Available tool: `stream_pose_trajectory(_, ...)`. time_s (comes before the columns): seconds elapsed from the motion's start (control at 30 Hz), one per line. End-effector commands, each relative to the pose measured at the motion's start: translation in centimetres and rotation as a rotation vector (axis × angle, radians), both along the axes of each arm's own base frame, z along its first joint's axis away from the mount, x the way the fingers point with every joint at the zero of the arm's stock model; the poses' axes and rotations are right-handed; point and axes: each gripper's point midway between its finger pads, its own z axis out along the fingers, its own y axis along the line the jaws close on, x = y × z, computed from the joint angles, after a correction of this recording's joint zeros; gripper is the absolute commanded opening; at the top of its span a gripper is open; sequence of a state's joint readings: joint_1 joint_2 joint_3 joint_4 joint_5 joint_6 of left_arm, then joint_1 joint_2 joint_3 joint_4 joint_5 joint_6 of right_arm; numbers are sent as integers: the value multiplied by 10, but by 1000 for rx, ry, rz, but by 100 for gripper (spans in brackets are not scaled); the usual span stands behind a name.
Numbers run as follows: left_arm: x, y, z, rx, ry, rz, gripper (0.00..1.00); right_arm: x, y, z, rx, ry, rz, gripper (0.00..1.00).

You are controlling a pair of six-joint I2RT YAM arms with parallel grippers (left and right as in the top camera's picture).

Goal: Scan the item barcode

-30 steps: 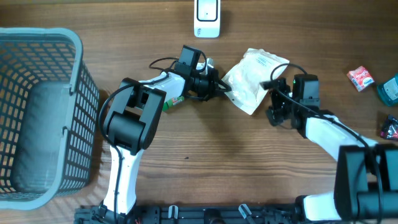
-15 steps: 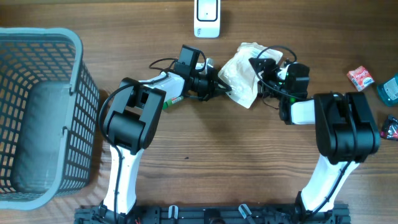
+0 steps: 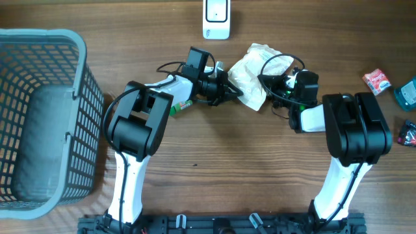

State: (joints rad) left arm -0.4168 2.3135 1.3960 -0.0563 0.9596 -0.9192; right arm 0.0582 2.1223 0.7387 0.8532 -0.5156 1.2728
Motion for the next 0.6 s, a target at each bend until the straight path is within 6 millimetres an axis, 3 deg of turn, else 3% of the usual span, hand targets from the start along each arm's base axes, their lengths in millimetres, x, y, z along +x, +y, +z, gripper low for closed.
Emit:
stream_pose_trajectory(0.0,-16,4,-24,21,105,3,6,-36,6,-56,-28,145,30,5)
stream_pose_trajectory(0.07,-16,4,-24,21,106,4,21,-31,9,-46,-15,99,45,5)
stream_pose_trajectory(0.1,-15,4,-25,21,105,5,39,-29,11,-39,-4,74,57,5)
stream_pose_trajectory(0.13,-15,5,-25,21,105,5,50,-27,13,-34,2,54,64,5)
stream_pose_trajectory(0.23,-15,5,-25,21,105,7,65,-23,16,-14,29,9,85,5)
stream_pose_trajectory(0.27,-14,6,-25,21,105,8,83,-21,15,-7,36,-2,88,5)
stream_pose_trajectory(0.33,-14,6,-25,21,105,9,98,-19,12,7,51,-25,96,5)
stream_pose_trajectory(0.57,-6,15,-26,26,102,35,100,-13,-20,55,53,-51,37,5)
